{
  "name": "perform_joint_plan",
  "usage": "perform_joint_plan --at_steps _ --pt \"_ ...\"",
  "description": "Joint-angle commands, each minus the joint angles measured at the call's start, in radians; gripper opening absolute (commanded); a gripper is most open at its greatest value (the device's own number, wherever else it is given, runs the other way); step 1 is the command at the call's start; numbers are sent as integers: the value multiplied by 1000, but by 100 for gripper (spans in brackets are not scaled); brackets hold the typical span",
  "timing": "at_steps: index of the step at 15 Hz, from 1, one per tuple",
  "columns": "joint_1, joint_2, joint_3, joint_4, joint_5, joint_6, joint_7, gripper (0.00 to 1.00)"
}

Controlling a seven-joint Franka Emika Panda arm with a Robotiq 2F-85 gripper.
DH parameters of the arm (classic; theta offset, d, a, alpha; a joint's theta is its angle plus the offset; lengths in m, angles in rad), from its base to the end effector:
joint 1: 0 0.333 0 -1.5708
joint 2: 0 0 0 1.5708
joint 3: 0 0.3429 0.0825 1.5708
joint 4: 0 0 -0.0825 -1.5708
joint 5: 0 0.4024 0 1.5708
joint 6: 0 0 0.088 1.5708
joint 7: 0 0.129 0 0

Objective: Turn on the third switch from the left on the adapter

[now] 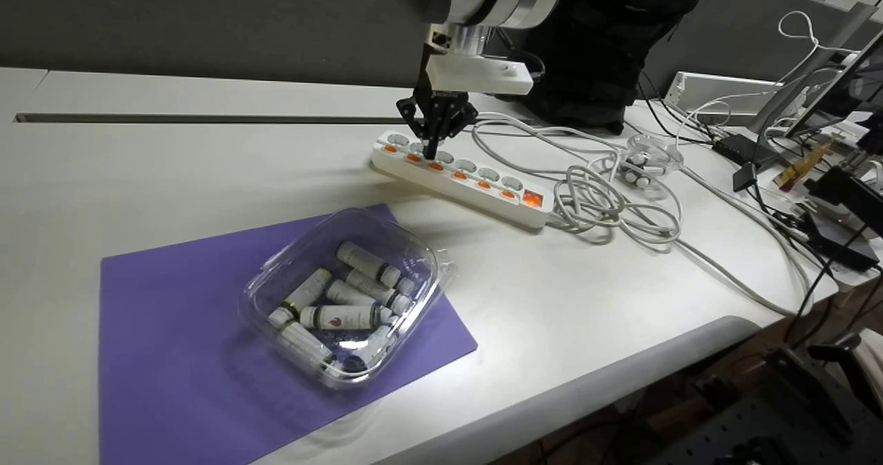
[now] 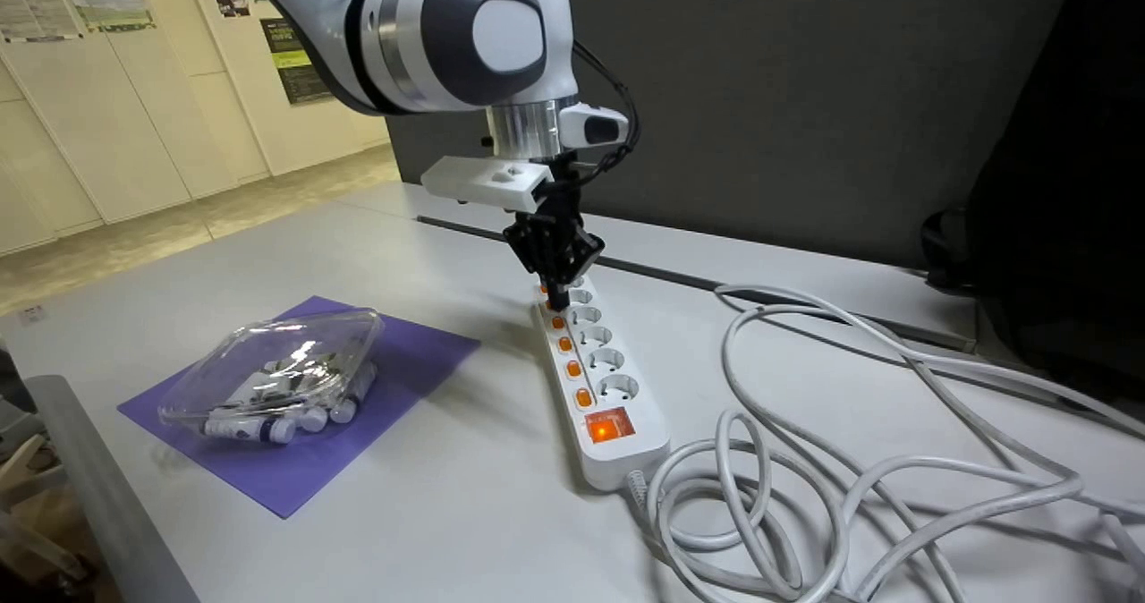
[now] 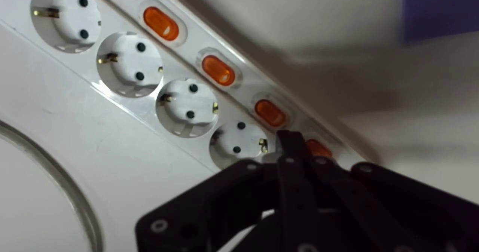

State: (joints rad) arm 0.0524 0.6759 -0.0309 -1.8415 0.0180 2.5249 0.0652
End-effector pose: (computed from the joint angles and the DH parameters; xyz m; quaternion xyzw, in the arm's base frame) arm 0.6698 0.0153 0.1424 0.9997 -0.0257 0.0041 0.0042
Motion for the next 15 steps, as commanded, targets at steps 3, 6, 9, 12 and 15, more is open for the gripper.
perform_joint_plan --at_steps 3,6,9,12,15 --pt "4 -32 1 -55 -9 24 17 0" --pt "3 -31 1 -54 -7 26 19 0" --pt "5 -36 -1 -64 -9 37 22 0" --pt "7 -49 -2 -87 -11 53 23 0" --pt "8 -69 0 -120 -10 67 21 0"
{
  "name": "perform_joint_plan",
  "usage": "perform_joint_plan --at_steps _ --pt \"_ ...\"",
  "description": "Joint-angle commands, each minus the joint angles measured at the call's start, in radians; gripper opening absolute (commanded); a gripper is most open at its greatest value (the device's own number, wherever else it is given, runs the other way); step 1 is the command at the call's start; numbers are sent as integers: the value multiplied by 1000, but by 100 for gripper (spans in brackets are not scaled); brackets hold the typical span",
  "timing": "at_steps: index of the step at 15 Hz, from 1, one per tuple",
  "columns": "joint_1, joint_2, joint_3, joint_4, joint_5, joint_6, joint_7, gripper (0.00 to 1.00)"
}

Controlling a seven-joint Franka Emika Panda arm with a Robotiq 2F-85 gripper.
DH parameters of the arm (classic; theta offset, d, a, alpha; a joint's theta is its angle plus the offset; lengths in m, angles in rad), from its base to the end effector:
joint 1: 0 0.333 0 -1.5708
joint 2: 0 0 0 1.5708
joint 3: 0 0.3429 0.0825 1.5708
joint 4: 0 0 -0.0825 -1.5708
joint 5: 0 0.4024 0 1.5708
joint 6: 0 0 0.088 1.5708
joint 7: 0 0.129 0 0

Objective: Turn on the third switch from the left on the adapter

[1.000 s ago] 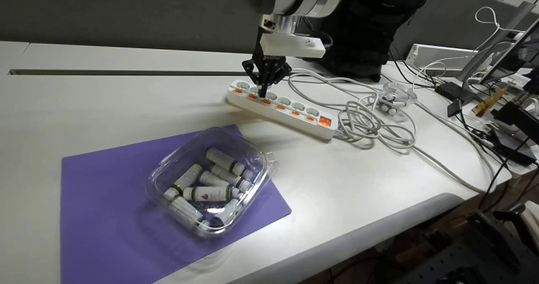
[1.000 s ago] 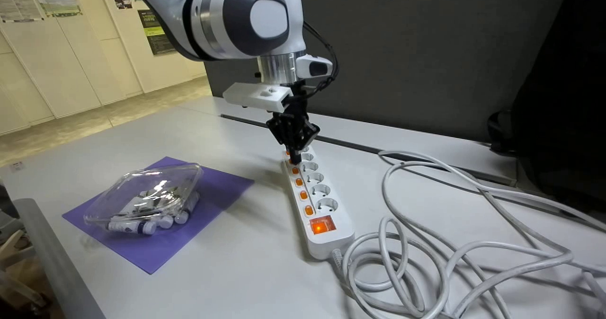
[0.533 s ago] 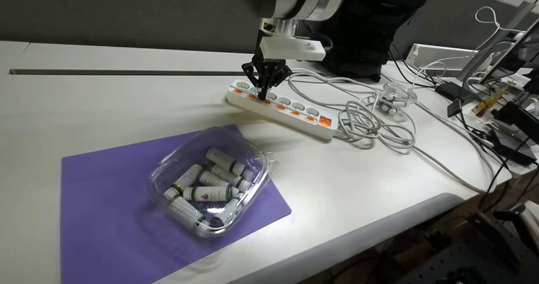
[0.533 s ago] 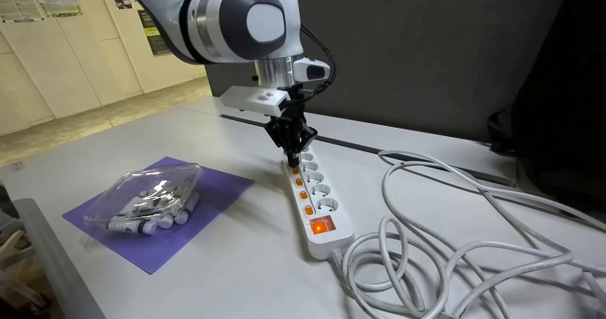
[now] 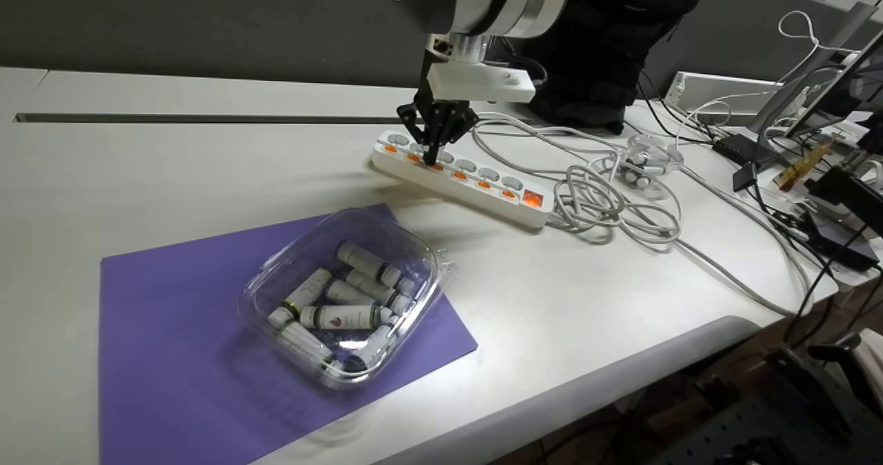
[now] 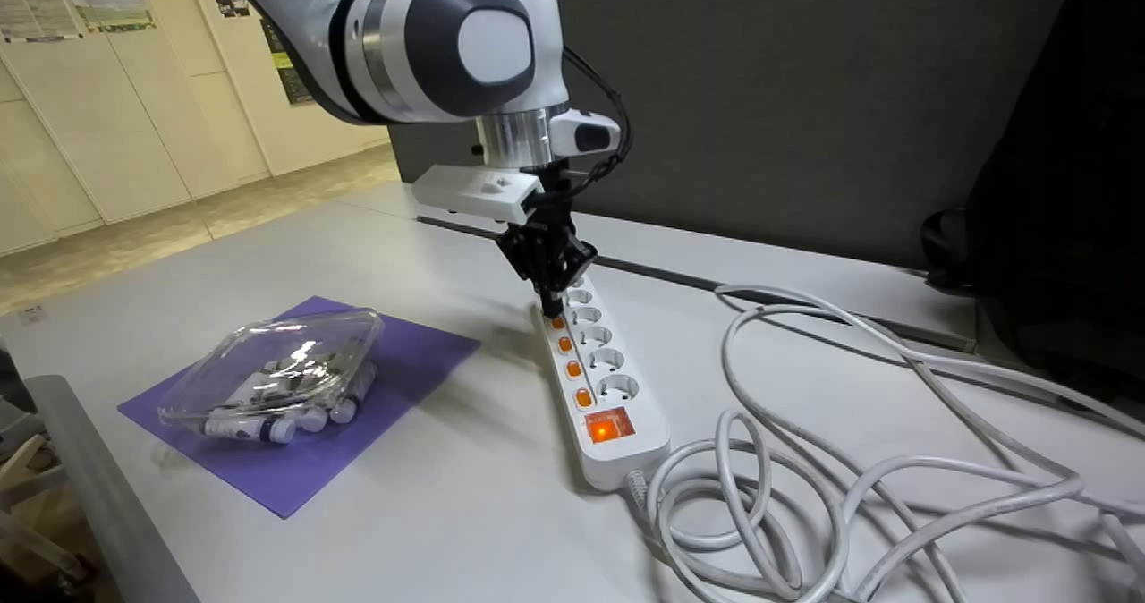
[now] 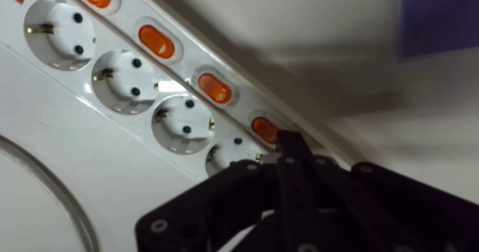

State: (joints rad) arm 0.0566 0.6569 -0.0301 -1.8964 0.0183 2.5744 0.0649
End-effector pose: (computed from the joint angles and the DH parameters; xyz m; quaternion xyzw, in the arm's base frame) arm 0.6572 0.0179 0.1383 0.9997 -0.0236 0.0109 0.0037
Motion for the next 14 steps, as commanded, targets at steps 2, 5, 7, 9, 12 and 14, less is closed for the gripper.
perform_joint_plan --at_steps 2,5,7,9,12,14 --pt "3 -55 -1 -78 -9 19 21 0" --pt "-4 -60 4 -87 -1 23 16 0" --pt "-7 -65 7 -96 2 38 11 0" --pt "-5 -72 4 -110 -2 64 13 0" --pt "-4 -70 3 -113 -8 96 7 0" --pt "-6 -64 4 -109 -4 98 7 0"
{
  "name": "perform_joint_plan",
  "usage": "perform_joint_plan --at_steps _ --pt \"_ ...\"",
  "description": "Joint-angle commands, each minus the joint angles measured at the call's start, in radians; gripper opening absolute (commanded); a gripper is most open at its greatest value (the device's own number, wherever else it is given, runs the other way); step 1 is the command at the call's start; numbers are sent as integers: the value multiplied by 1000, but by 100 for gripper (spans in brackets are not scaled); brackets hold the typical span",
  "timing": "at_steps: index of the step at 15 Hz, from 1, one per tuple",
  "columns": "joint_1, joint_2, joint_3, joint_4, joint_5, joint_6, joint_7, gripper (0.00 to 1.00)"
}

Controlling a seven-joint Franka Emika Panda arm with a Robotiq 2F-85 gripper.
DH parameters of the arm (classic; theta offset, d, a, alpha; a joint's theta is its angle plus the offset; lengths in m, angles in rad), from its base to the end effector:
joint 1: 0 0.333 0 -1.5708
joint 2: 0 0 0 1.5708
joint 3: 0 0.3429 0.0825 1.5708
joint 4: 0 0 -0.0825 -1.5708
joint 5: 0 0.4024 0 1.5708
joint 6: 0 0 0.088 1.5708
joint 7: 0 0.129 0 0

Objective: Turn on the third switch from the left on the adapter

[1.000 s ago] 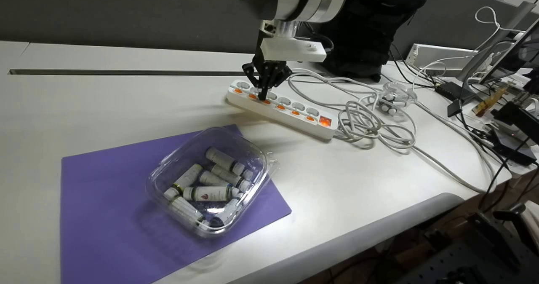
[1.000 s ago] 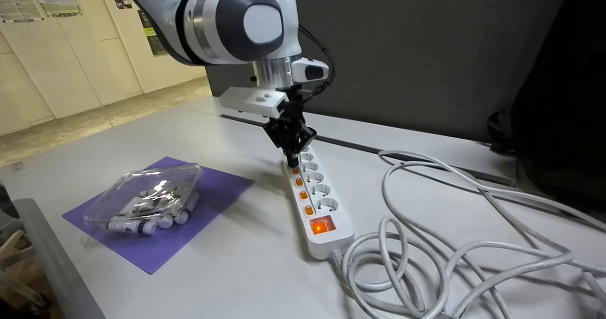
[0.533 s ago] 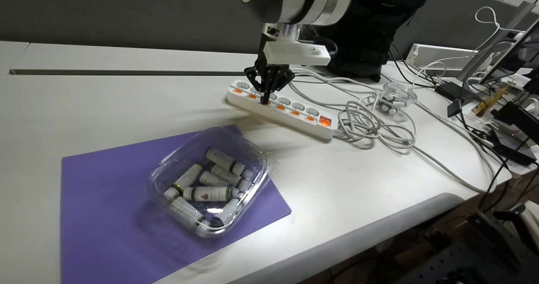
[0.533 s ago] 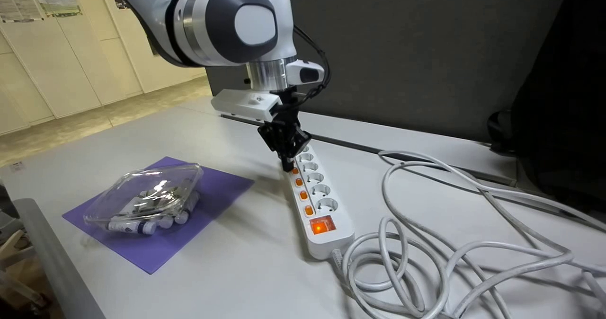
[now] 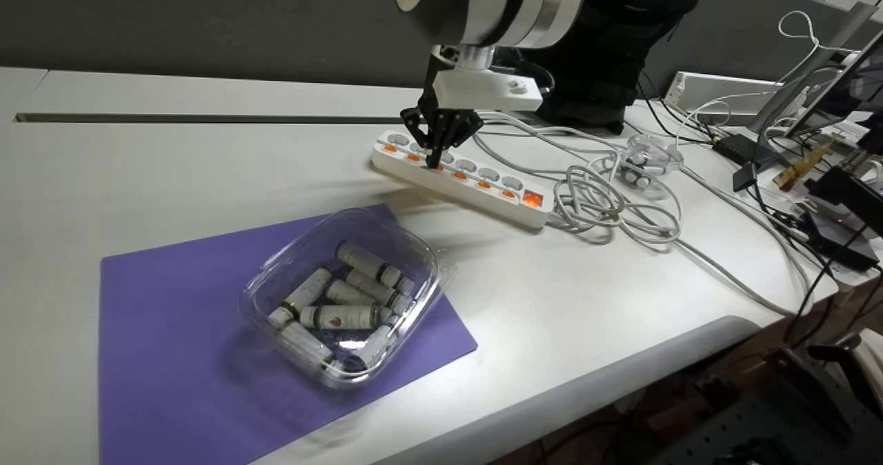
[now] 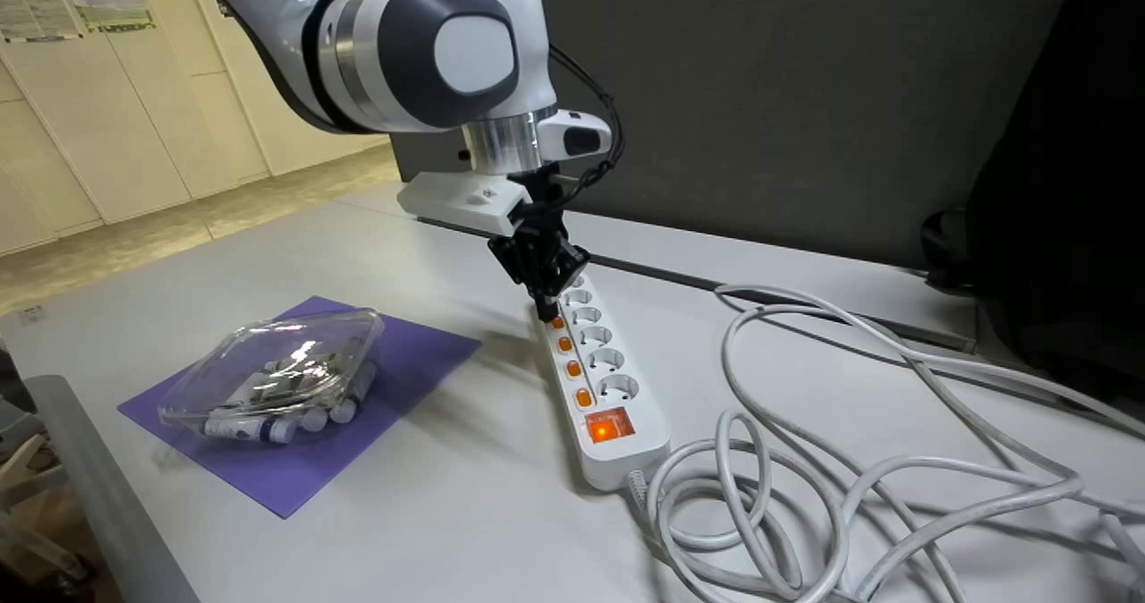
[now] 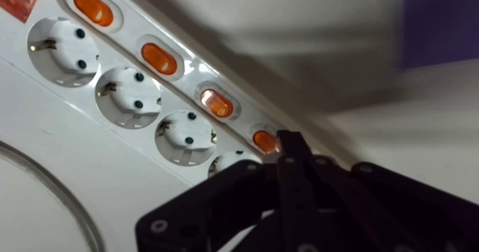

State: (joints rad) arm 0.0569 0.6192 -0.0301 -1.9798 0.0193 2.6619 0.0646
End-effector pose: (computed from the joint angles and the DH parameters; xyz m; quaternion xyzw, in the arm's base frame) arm 0.6404 0.0170 0.1393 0.9992 -0.0242 0.0318 0.0025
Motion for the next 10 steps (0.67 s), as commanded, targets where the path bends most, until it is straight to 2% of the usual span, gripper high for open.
perform_joint_plan --at_steps 1,10 --pt "-10 -25 7 -22 -1 7 3 0" --pt "-26 -7 29 8 9 -3 -22 0"
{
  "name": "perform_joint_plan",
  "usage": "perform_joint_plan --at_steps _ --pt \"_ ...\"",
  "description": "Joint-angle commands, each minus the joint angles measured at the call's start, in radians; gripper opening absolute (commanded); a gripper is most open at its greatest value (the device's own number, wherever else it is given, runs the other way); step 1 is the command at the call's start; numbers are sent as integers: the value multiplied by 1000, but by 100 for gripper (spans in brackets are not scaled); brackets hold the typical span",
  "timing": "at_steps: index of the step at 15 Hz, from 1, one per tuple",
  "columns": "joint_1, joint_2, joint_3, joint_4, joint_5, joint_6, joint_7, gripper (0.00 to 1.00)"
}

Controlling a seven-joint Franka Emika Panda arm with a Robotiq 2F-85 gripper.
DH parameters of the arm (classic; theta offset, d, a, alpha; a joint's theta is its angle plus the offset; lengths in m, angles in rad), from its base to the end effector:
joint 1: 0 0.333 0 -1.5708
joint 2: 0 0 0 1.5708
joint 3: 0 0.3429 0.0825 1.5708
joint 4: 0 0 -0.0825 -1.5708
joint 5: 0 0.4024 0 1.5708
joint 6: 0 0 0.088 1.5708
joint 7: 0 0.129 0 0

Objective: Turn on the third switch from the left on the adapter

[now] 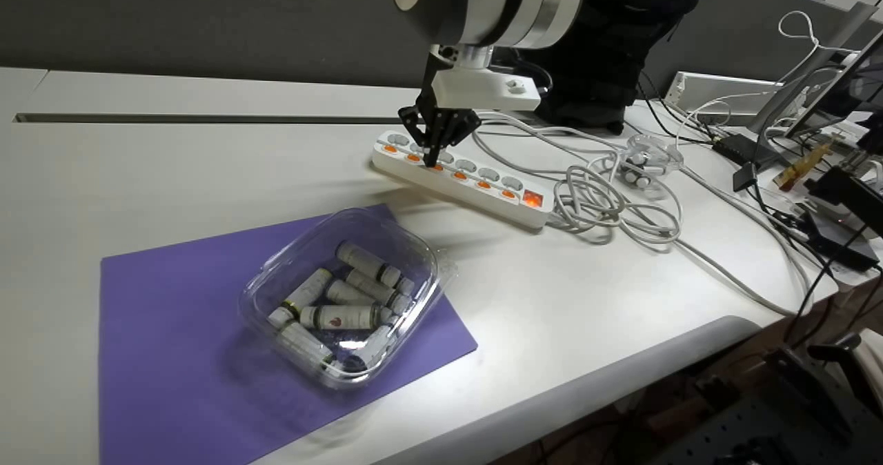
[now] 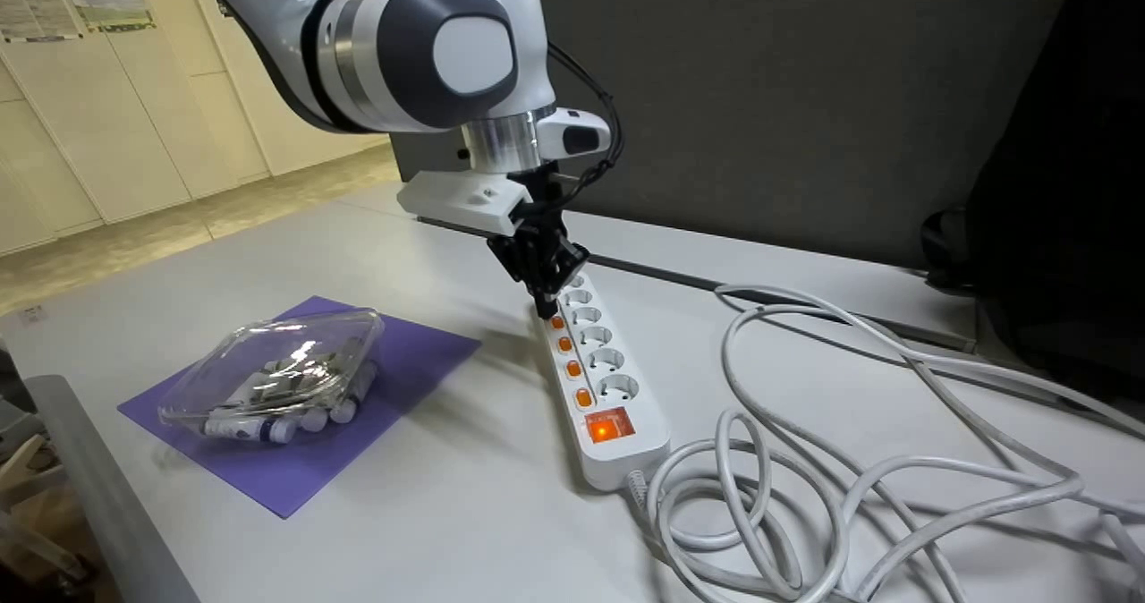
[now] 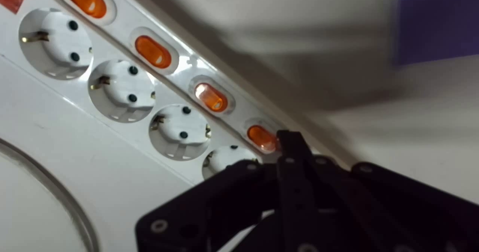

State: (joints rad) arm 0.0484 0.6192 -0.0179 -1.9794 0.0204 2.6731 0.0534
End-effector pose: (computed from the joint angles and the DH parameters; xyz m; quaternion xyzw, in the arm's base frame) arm 0.6418 0.0193 0.1404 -0.9991 0.0185 -0.0373 0.0014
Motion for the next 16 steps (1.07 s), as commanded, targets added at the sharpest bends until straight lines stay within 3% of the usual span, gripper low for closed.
perform_joint_plan --at_steps 1,11,16 --pt "-20 -5 19 10 9 -17 -12 0" --pt "-75 0 60 32 86 -50 -40 0" --pt "-51 -2 38 17 67 -30 -22 0"
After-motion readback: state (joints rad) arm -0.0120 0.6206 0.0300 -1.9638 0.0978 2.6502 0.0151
